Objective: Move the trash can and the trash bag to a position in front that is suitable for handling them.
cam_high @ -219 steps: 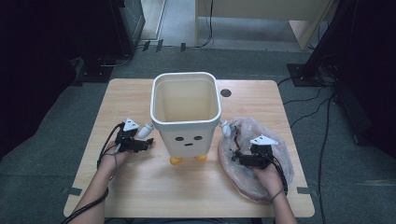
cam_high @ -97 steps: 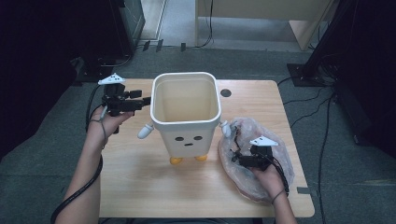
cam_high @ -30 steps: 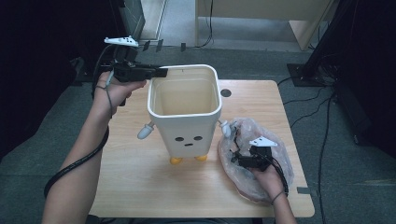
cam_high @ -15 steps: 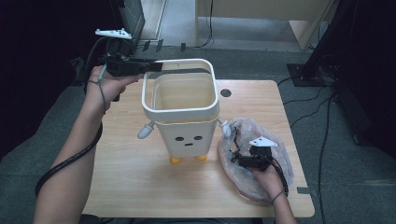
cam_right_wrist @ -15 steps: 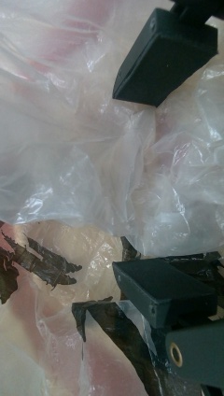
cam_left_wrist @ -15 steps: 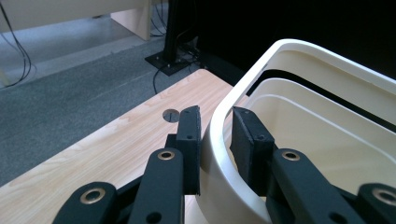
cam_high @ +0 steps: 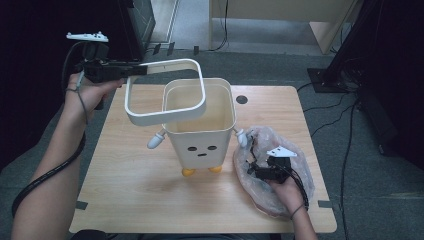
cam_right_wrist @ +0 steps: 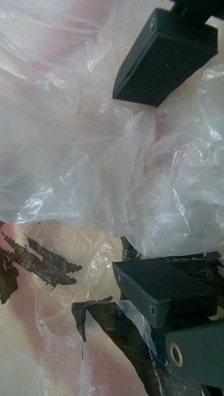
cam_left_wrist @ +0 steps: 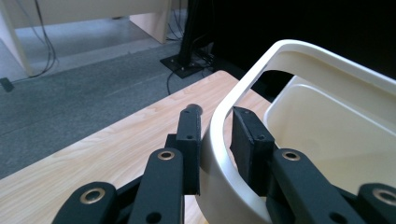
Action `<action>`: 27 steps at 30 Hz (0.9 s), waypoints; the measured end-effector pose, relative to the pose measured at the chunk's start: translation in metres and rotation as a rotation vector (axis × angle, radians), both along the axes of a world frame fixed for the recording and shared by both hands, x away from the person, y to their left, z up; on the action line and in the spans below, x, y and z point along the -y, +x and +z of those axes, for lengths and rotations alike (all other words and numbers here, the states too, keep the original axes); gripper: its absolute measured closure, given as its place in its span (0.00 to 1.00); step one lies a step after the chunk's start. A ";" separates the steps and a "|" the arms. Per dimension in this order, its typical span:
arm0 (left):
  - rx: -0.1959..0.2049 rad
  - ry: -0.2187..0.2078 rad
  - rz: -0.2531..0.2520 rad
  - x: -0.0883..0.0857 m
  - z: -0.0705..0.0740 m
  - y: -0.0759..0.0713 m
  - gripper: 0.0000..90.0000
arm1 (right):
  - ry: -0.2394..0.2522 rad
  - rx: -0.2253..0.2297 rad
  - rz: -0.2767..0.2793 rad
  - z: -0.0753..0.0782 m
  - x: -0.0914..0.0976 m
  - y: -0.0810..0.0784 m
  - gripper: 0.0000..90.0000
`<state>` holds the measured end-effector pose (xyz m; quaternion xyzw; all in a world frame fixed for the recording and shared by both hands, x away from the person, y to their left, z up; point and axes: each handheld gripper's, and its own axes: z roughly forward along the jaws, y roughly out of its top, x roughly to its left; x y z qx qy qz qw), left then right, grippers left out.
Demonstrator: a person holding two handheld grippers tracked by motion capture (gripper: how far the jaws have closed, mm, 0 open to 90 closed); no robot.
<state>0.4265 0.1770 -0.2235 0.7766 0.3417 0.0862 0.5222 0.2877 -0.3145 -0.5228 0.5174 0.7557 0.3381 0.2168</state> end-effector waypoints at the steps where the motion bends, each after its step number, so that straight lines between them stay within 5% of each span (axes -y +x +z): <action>1: 0.000 0.000 0.000 0.000 0.000 0.000 0.82 | 0.000 0.000 0.000 0.000 0.000 0.000 0.16; 9: 0.018 0.024 0.053 -0.032 -0.002 0.002 0.82 | 0.000 0.000 0.000 0.000 0.000 0.000 0.16; 22: 0.050 -0.003 0.158 -0.084 -0.017 0.000 0.82 | 0.000 0.000 0.000 0.000 0.000 0.000 0.16; 27: 0.126 -0.021 0.227 -0.112 -0.024 -0.006 0.82 | 0.000 0.000 0.000 0.000 0.000 0.000 0.16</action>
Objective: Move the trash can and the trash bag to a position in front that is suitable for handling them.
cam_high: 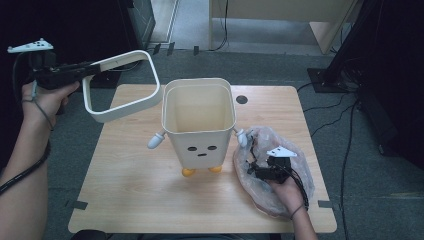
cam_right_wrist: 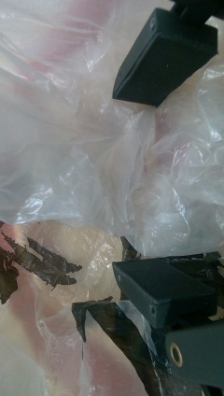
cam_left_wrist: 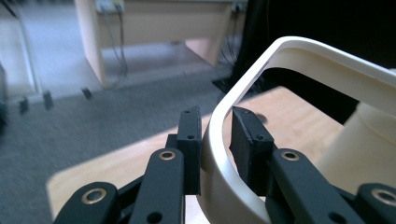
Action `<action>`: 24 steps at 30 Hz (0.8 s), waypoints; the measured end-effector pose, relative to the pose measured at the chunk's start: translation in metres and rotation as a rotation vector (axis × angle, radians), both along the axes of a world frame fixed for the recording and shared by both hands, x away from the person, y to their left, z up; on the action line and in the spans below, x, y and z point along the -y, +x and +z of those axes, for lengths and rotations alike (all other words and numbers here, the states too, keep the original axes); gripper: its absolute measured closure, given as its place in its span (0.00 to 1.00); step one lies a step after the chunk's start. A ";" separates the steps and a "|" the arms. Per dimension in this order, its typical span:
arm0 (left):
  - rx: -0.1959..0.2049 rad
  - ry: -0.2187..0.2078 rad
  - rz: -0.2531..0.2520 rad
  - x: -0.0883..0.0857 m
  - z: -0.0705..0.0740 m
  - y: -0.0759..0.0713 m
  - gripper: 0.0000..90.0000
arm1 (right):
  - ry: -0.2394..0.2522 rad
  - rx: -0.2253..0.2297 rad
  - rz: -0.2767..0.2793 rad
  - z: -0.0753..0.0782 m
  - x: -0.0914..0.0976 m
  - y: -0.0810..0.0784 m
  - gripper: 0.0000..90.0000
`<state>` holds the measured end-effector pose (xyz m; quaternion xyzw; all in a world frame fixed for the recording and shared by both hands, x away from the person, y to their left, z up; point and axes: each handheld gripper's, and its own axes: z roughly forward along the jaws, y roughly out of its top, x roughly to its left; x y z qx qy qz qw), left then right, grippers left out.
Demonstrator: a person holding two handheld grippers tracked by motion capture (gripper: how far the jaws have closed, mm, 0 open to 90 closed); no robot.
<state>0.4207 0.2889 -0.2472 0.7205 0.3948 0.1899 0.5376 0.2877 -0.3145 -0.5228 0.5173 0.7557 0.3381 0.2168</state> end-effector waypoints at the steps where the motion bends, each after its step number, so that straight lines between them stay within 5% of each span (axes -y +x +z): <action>1: 0.000 0.000 0.000 0.000 0.000 0.000 0.82 | 0.000 0.000 0.000 0.000 0.000 0.000 0.16; 10: -0.032 0.035 0.027 -0.014 -0.046 0.005 0.82 | 0.000 0.000 -0.001 0.000 0.000 0.000 0.16; 24: -0.103 0.085 -0.001 0.011 -0.144 0.013 0.82 | 0.001 -0.002 0.006 0.000 -0.001 -0.001 0.16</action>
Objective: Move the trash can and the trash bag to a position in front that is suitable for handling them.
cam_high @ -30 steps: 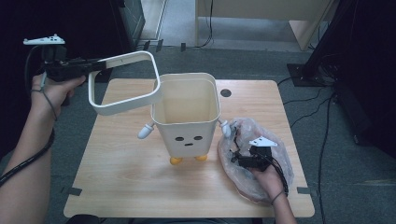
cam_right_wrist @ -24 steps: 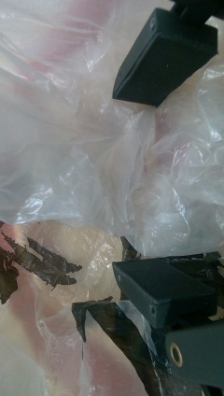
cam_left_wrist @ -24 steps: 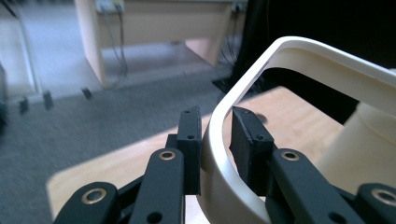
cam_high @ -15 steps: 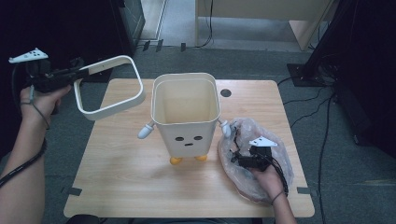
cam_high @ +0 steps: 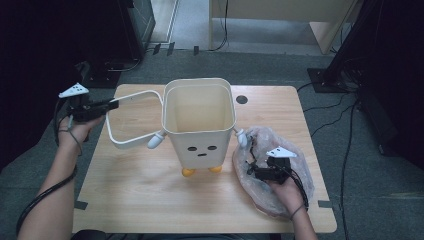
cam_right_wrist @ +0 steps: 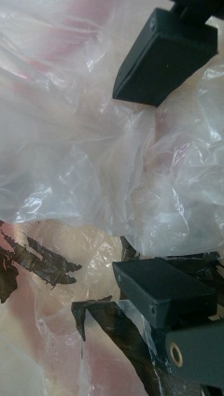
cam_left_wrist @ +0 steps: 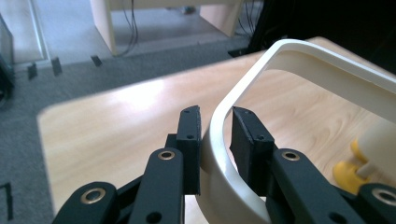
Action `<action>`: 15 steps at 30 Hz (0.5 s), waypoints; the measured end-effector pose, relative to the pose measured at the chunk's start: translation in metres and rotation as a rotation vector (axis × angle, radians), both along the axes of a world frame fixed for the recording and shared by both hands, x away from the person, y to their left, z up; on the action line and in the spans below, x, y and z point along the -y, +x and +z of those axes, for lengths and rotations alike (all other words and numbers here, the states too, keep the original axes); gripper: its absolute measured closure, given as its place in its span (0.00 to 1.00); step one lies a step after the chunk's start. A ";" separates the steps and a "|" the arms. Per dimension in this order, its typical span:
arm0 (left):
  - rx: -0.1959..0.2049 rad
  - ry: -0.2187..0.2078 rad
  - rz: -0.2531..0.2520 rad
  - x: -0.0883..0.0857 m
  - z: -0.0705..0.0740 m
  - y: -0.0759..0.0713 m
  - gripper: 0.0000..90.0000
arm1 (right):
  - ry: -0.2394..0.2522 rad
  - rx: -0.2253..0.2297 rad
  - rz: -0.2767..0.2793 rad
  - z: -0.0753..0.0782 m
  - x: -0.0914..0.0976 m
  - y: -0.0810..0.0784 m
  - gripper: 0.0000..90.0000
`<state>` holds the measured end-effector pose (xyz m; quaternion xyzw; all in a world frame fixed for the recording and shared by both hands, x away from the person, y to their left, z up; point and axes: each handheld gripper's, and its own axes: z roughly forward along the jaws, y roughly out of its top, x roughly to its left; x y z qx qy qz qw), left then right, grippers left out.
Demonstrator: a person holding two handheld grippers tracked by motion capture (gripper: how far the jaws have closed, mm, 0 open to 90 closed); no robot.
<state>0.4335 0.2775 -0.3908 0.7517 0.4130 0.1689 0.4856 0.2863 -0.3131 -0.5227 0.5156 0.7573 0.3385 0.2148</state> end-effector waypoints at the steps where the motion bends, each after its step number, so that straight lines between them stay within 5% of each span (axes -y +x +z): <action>1: -0.004 0.007 -0.007 0.002 -0.006 0.000 0.82 | 0.000 0.001 0.000 0.000 0.000 0.000 0.16; 7: -0.053 0.009 -0.040 0.011 -0.048 0.001 0.82 | -0.001 0.001 0.001 0.000 0.000 0.000 0.16; 15: -0.063 0.010 -0.050 0.020 -0.076 -0.004 0.82 | 0.000 0.001 0.000 0.000 0.000 0.000 0.16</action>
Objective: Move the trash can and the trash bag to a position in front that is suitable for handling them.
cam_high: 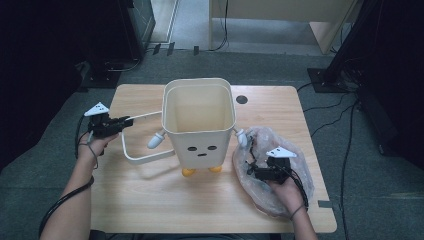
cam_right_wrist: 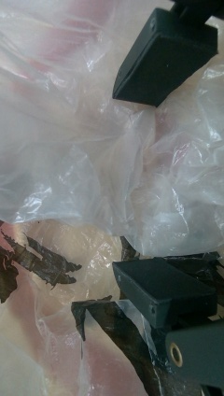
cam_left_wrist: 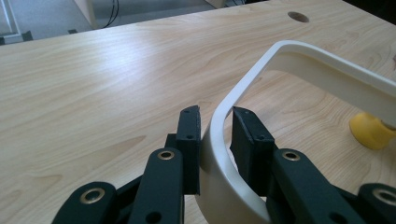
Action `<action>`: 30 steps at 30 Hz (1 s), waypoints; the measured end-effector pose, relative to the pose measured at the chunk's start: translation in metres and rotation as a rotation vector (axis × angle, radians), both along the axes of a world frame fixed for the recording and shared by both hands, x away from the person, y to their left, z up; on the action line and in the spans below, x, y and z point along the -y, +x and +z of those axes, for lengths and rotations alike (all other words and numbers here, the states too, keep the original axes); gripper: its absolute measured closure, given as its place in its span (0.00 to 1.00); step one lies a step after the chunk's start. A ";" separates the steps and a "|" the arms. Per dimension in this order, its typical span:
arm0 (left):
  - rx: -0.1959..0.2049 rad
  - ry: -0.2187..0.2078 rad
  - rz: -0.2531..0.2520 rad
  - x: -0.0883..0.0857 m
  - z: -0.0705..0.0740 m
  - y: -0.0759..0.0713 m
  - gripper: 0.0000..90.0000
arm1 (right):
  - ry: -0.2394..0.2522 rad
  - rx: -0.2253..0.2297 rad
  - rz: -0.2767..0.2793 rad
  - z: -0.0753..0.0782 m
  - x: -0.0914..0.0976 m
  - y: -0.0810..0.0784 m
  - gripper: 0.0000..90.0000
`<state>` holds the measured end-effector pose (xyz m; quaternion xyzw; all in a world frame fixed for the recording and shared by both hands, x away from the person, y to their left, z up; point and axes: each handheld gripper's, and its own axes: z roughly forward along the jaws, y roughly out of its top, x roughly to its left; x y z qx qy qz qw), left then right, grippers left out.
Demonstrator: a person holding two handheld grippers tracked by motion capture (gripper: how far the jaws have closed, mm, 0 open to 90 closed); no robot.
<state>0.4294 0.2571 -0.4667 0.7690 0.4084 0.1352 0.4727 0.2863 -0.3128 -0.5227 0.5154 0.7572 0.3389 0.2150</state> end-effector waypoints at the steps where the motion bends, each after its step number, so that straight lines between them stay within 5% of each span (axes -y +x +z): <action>1: -0.011 -0.008 0.000 0.000 -0.003 0.000 0.81 | 0.000 0.000 0.000 0.000 0.000 0.000 0.16; 8: -0.019 0.038 -0.015 0.006 -0.027 -0.007 0.81 | 0.000 -0.001 -0.007 0.000 -0.001 0.000 0.16; 14: -0.030 0.032 -0.030 0.010 -0.035 -0.009 0.80 | 0.002 0.003 -0.008 0.000 -0.001 0.000 0.20; 17: -0.047 0.051 -0.043 0.014 -0.041 -0.010 0.80 | 0.007 0.017 0.003 0.001 -0.001 0.000 0.29; 21: -0.064 0.026 -0.042 0.015 -0.045 -0.009 0.78 | 0.007 0.023 0.005 0.001 0.000 0.000 0.34; 30: -0.079 0.057 -0.063 0.019 -0.048 -0.009 0.61 | 0.017 0.048 0.008 0.001 0.002 0.001 0.68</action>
